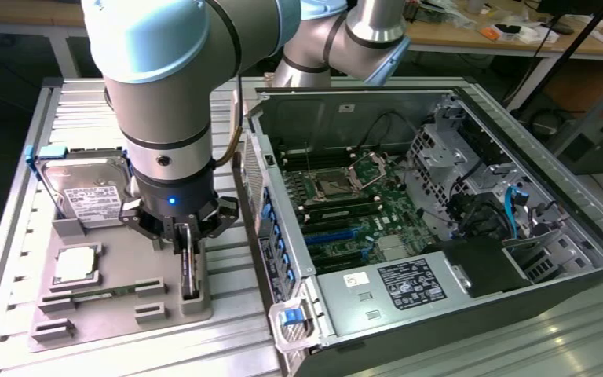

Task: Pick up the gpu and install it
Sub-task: 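Pick up the gpu and move the gpu toward the slot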

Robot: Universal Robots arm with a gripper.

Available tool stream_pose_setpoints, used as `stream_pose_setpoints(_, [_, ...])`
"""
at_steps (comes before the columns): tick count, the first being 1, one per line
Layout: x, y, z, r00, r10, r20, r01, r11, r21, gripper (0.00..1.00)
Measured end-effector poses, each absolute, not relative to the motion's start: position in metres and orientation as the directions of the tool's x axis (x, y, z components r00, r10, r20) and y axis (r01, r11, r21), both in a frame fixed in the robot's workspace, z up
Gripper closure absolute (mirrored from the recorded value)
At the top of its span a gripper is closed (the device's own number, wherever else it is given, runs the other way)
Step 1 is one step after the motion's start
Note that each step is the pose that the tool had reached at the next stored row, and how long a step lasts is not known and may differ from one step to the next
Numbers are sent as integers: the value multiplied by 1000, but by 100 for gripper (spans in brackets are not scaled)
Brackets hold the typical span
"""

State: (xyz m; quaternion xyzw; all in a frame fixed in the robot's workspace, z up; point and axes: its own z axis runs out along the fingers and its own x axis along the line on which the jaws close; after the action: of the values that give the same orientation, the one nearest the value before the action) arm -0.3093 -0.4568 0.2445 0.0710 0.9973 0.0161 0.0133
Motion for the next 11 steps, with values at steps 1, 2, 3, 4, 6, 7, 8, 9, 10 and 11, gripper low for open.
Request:
stream_pose_setpoints(1, [-309,-457,244,-990,142,-24,141,989,34,72])
stream_pose_setpoints(2, [-309,-457,244,-990,142,-24,141,989,34,72])
stream_pose_setpoints(3, [-309,-457,245,-990,142,-24,141,989,34,72])
stream_pose_setpoints(4, [-309,-457,245,-990,142,-24,141,989,34,72])
stream_pose_setpoints(6, [-309,-457,245,-990,142,-24,141,989,34,72])
stream_pose_setpoints(7, [-309,-457,245,-990,142,-24,141,989,34,72])
stream_pose_setpoints(8, [-309,-457,245,-990,142,-24,141,989,34,72])
stream_pose_setpoints(9, [-309,-457,245,-990,142,-24,141,989,34,72])
stream_pose_setpoints(10, [-309,-457,245,-990,142,-24,141,989,34,72])
stream_pose_setpoints(11, [-309,-457,246,-990,142,-24,141,989,34,72])
